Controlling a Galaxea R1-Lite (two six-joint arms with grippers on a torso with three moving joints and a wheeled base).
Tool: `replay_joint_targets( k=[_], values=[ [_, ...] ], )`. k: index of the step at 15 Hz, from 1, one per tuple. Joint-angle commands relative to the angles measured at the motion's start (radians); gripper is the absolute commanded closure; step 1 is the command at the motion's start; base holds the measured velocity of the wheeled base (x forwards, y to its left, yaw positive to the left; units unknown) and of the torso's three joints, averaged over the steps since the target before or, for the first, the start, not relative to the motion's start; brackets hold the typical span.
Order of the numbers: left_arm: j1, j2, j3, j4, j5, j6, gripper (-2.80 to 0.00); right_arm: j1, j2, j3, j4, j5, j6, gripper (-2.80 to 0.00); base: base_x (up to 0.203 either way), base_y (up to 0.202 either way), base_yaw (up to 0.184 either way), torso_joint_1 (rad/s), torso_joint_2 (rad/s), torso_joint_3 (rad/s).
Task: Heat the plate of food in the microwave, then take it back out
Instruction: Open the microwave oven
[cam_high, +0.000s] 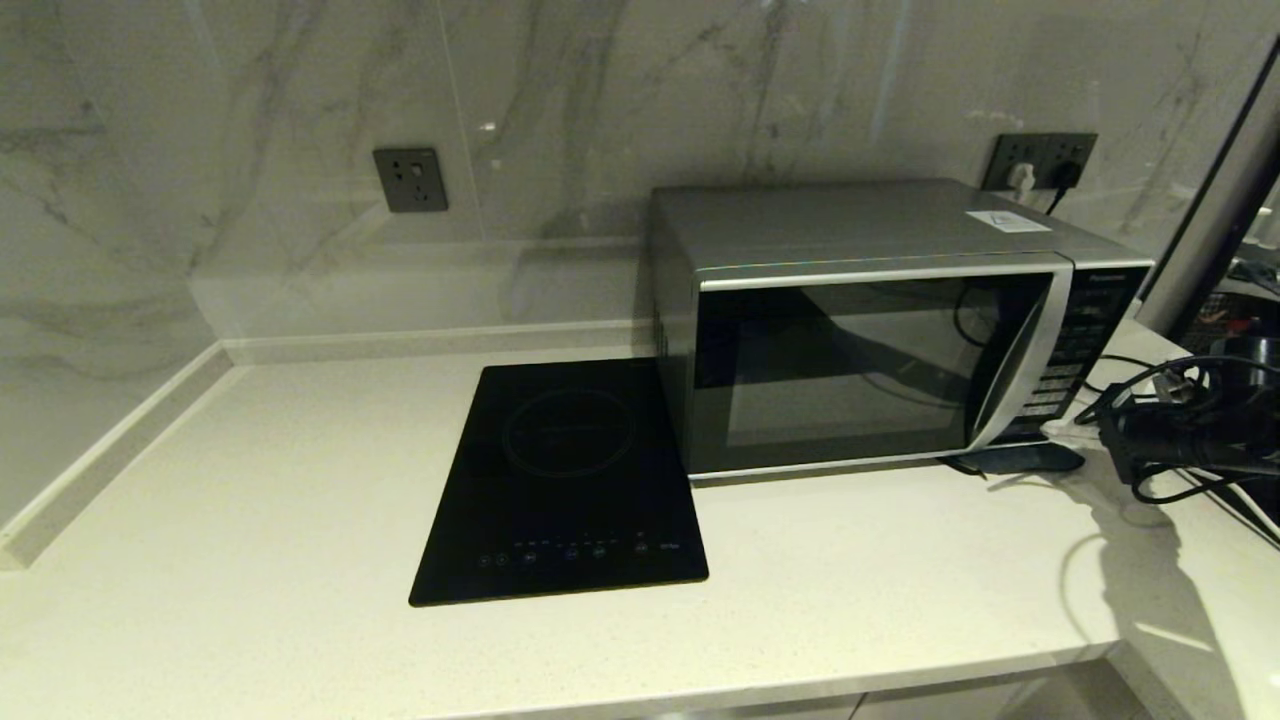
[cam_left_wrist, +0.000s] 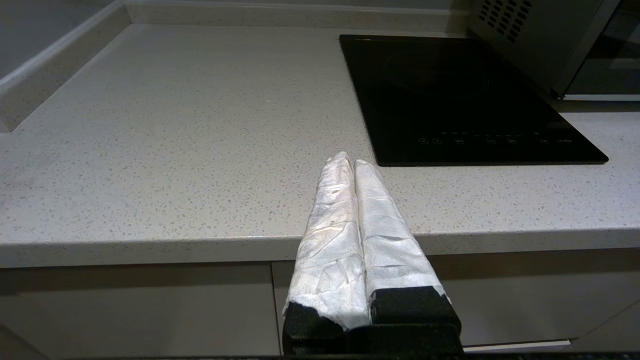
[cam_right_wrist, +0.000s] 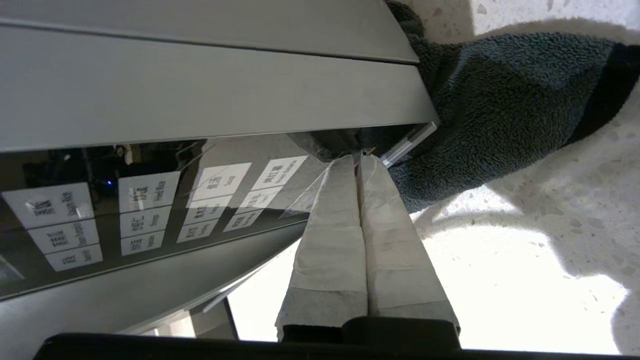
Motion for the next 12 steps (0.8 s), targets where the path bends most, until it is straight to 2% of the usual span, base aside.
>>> replay_joint_targets(
  k=[1, 6, 12],
  values=[
    [0.0, 0.001, 0.0, 0.0, 0.0, -0.002, 0.0, 0.009, 0.003, -0.006, -0.014, 0.008, 0.003, 0.0, 0.0, 0.0, 0.0, 0.0, 0.0, 0.0],
    [0.0, 0.001, 0.0, 0.0, 0.0, 0.0, 0.0, 0.002, -0.075, 0.068, -0.012, 0.006, -0.002, 0.0, 0.0, 0.0, 0.0, 0.0, 0.0, 0.0],
    [0.0, 0.001, 0.0, 0.0, 0.0, -0.001, 0.0, -0.033, -0.318, 0.203, 0.008, -0.025, -0.037, 0.0, 0.0, 0.0, 0.0, 0.0, 0.0, 0.0]
  ],
)
